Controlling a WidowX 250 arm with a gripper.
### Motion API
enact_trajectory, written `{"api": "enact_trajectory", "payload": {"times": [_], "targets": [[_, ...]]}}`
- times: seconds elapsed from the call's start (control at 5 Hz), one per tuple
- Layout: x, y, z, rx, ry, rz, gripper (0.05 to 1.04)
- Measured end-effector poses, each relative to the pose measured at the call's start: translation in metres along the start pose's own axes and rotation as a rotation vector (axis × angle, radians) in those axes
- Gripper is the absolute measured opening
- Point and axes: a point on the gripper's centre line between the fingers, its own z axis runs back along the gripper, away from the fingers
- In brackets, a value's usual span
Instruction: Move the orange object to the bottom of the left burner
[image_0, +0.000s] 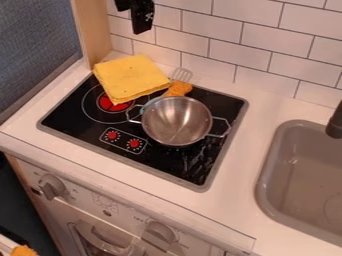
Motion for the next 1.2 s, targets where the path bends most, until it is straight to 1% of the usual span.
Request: {"api": "enact_trajectory", "payload": {"times": [0.2,0.4,0.6,0.8,1.0,1.2], "targets": [[-0.003,-0.005,-0.013,-0.029,0.023,0.005,1.001],[0.008,-0.019,-0.019,-0.054,0.014,0.085,1.001],[0.021,-0.031,-0.017,-0.054,0.002,0.12,1.001],[0.023,-0.047,-0.026,-0.065,0.007,0.246,1.001],[0.032,-0.066,-0.025,-0.034,0.047,0.386,1.001],[0.033,-0.081,-0.028,-0.022,0.075,0.5,1.001]]}}
